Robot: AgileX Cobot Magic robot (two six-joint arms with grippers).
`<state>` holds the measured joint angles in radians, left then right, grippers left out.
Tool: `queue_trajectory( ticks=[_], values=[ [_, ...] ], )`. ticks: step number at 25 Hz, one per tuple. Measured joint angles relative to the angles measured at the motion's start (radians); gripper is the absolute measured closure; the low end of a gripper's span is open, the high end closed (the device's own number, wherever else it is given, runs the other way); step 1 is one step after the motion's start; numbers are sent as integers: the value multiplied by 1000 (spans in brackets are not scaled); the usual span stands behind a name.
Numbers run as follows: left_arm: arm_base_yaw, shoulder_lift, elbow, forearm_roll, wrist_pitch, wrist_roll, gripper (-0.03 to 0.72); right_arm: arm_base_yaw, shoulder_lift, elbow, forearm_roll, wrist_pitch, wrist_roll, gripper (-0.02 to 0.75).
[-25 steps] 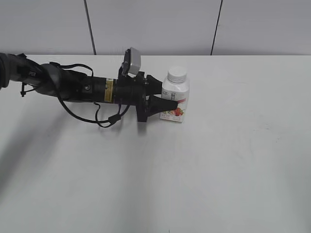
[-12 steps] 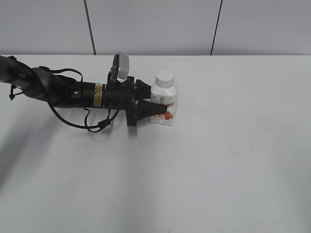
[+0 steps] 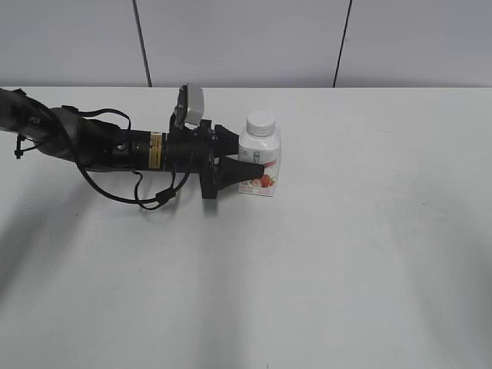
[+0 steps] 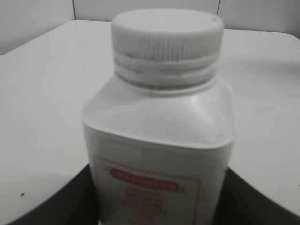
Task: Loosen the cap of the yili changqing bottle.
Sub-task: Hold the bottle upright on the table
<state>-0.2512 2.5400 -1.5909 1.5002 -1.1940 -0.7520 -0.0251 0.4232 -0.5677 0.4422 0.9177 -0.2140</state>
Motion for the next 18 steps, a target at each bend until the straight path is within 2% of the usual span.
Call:
queue_trajectory(
  ticks=[6,15,18],
  values=[
    [0,0,1,-16,11,10,287,0,261,-111,34,8,-26,211],
    [0,0,2,-43,26,21,287,2,701,-441,38,88,-10,211],
    [0,0,2,-47,27,24,287,29,819,-531,27,114,29,211]
  ],
)
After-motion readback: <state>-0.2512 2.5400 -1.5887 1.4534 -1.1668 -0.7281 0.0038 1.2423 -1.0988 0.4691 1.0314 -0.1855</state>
